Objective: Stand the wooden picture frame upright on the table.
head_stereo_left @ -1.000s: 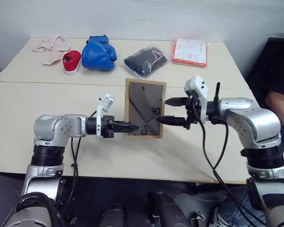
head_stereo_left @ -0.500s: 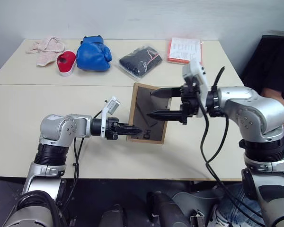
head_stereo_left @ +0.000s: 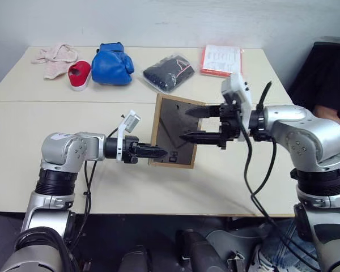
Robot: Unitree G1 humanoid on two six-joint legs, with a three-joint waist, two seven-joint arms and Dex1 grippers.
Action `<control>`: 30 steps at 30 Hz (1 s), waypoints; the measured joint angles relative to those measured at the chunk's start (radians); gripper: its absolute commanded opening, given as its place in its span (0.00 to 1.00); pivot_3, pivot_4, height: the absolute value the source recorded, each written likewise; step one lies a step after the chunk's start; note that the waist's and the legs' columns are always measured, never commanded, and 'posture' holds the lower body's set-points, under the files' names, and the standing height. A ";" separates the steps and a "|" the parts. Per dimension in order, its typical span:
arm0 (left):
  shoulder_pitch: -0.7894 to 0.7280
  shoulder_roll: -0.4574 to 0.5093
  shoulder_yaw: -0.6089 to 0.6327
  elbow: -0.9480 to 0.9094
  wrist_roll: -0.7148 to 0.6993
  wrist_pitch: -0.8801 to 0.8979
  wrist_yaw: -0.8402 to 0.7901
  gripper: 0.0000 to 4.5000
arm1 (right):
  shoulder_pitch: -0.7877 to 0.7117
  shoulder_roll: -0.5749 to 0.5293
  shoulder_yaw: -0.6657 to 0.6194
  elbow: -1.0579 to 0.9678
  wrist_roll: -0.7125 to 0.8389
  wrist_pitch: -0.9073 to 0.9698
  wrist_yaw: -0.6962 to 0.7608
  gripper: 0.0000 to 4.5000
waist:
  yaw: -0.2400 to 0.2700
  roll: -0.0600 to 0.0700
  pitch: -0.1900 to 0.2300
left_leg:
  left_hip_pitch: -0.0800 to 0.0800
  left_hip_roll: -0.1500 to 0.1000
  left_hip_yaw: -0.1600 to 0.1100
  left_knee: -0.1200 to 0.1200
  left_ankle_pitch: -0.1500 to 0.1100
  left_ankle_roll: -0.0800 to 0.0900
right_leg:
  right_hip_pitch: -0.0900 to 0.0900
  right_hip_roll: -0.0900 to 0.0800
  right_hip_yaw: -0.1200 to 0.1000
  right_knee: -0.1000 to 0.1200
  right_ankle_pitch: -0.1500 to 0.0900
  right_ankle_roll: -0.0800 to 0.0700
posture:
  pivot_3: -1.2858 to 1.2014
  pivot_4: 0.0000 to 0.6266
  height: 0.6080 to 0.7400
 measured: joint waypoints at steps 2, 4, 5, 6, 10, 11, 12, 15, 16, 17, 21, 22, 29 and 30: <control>0.000 -0.001 0.000 0.000 -0.001 0.000 -0.001 0.28 | 0.004 0.001 0.003 0.006 -0.002 -0.002 0.000 1.00 | -0.001 0.000 0.000 | 0.000 0.000 0.000 0.000 0.000 0.000 | 0.000 0.000 0.000 0.000 0.000 0.000 | 0.52 0.24 1.00; -0.001 -0.005 0.000 0.001 -0.001 -0.002 -0.002 0.28 | 0.012 0.022 0.022 0.014 -0.008 -0.005 -0.005 1.00 | -0.002 0.000 0.000 | 0.000 0.000 0.000 0.000 0.000 0.000 | 0.000 0.000 0.000 0.001 0.000 0.000 | 0.52 0.24 1.00; -0.004 -0.010 -0.001 0.004 -0.001 -0.003 -0.002 0.28 | 0.017 0.045 0.042 0.015 -0.013 -0.006 -0.014 1.00 | -0.003 0.000 0.000 | 0.000 0.000 0.000 0.000 0.000 0.000 | 0.000 0.000 0.000 0.001 0.000 0.000 | 0.52 0.24 1.00; -0.004 -0.011 -0.002 0.007 -0.001 -0.003 -0.002 0.28 | 0.019 0.056 0.043 0.017 -0.020 -0.007 -0.027 1.00 | -0.002 0.000 0.000 | 0.000 0.000 0.000 0.000 0.000 0.000 | 0.000 0.000 0.000 0.001 0.000 0.000 | 0.52 0.24 1.00; -0.005 -0.009 -0.003 0.045 0.003 -0.018 -0.006 0.28 | 0.026 0.074 0.043 0.003 -0.023 -0.003 -0.049 1.00 | 0.001 0.000 0.000 | -0.002 0.000 0.000 0.000 0.000 0.000 | -0.001 0.000 0.000 0.000 0.000 0.000 | 0.52 0.24 1.00; -0.006 -0.009 -0.005 0.052 0.003 -0.023 -0.011 0.28 | 0.033 0.071 0.038 -0.016 -0.019 0.001 -0.050 1.00 | 0.001 0.000 0.000 | -0.003 0.000 0.000 0.000 0.000 0.000 | -0.002 0.000 0.000 0.000 0.000 0.000 | 0.52 0.24 1.00; -0.007 -0.006 -0.006 0.065 0.004 -0.029 -0.016 0.28 | 0.039 0.064 0.032 -0.037 -0.010 0.008 -0.050 1.00 | 0.002 0.000 0.000 | -0.003 0.000 -0.001 0.000 0.000 0.000 | -0.002 0.000 -0.001 0.000 0.000 0.000 | 0.52 0.24 1.00; -0.008 -0.001 -0.011 0.082 0.011 -0.048 -0.023 0.28 | 0.068 0.019 -0.001 -0.100 0.043 0.044 -0.035 1.00 | 0.003 0.000 0.000 | -0.004 0.000 -0.002 0.001 0.000 0.000 | -0.003 0.000 -0.002 -0.001 0.000 0.000 | 0.52 0.24 1.00; -0.010 0.000 -0.012 0.082 0.012 -0.052 -0.027 0.28 | 0.078 0.000 -0.011 -0.118 0.061 0.050 -0.031 1.00 | 0.003 0.000 0.000 | -0.004 0.000 -0.002 0.001 0.000 0.000 | -0.003 -0.001 -0.002 -0.001 0.000 0.000 | 0.52 0.24 1.00; -0.011 0.001 -0.012 0.082 0.012 -0.055 -0.031 0.28 | 0.087 -0.017 -0.022 -0.133 0.076 0.057 -0.024 1.00 | 0.004 0.000 0.000 | -0.004 0.000 -0.002 0.001 0.000 0.000 | -0.003 -0.001 -0.002 -0.001 0.000 0.000 | 0.52 0.24 1.00; -0.014 0.002 -0.012 0.083 0.013 -0.064 -0.035 0.28 | 0.136 -0.095 -0.052 -0.195 0.142 0.065 0.022 1.00 | 0.006 0.000 0.000 | -0.004 0.000 -0.002 0.001 0.000 0.000 | -0.002 -0.001 -0.002 0.000 0.000 0.000 | 0.52 0.24 1.00; -0.018 0.000 -0.013 0.083 0.013 -0.065 -0.036 0.28 | 0.147 -0.110 -0.058 -0.201 0.154 0.063 0.033 1.00 | 0.005 0.000 0.000 | -0.004 0.000 -0.002 0.001 0.000 0.000 | -0.002 -0.001 -0.002 0.000 0.000 0.000 | 0.52 0.24 1.00; -0.041 0.000 -0.013 0.087 0.013 -0.063 -0.042 0.28 | 0.214 -0.225 0.057 -0.112 -0.170 -0.313 0.032 1.00 | 0.004 0.000 0.000 | -0.004 -0.001 -0.002 0.001 0.000 0.001 | -0.002 0.000 -0.001 -0.001 0.000 0.000 | 0.52 0.24 1.00; -0.041 0.001 -0.014 0.087 0.013 -0.059 -0.043 0.28 | 0.225 -0.233 0.103 -0.050 -0.296 -0.487 0.010 1.00 | 0.003 0.000 0.000 | -0.004 -0.001 -0.001 0.001 0.000 0.001 | -0.002 0.000 -0.001 -0.001 0.000 0.001 | 0.52 0.24 1.00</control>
